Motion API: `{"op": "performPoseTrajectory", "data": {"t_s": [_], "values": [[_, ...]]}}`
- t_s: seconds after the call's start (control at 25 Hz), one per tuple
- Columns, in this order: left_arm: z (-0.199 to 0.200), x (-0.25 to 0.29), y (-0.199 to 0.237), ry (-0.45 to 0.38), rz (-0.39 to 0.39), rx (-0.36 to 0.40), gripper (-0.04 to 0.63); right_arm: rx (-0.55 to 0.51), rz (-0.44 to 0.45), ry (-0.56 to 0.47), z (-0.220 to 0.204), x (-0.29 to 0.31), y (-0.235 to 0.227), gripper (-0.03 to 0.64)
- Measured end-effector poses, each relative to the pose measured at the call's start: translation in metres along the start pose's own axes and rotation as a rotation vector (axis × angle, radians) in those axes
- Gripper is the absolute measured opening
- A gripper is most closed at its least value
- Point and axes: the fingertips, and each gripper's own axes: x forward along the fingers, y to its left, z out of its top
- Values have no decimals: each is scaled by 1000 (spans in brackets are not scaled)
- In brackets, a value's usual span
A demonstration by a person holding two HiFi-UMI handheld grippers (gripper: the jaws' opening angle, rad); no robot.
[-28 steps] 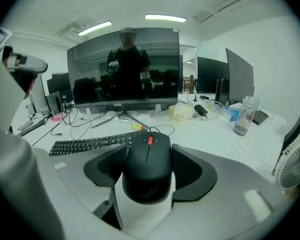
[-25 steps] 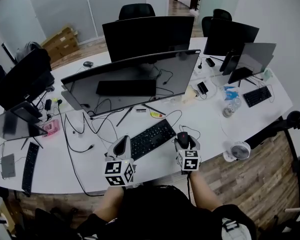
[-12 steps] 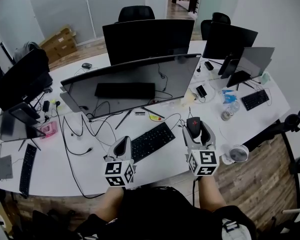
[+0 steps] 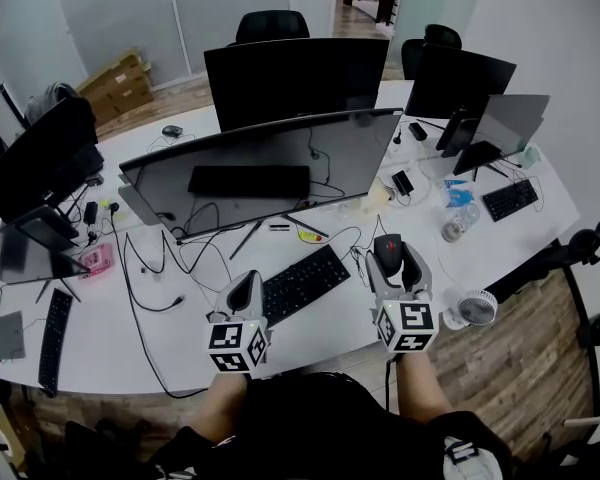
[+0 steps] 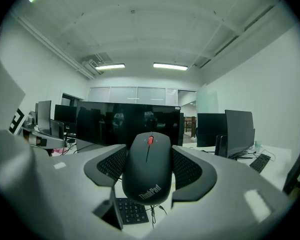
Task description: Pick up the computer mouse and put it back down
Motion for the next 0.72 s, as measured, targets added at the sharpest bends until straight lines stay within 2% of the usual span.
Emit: {"op": "performPoseTrajectory", "data": {"t_s": [0.28,0.72], "values": [[-2,3,-1,11,-5,-1,54,25,25,40,-30,6,0,281],[-3,-3,8,16,29,1,54,53,67,256,-164,17,7,281]]}}
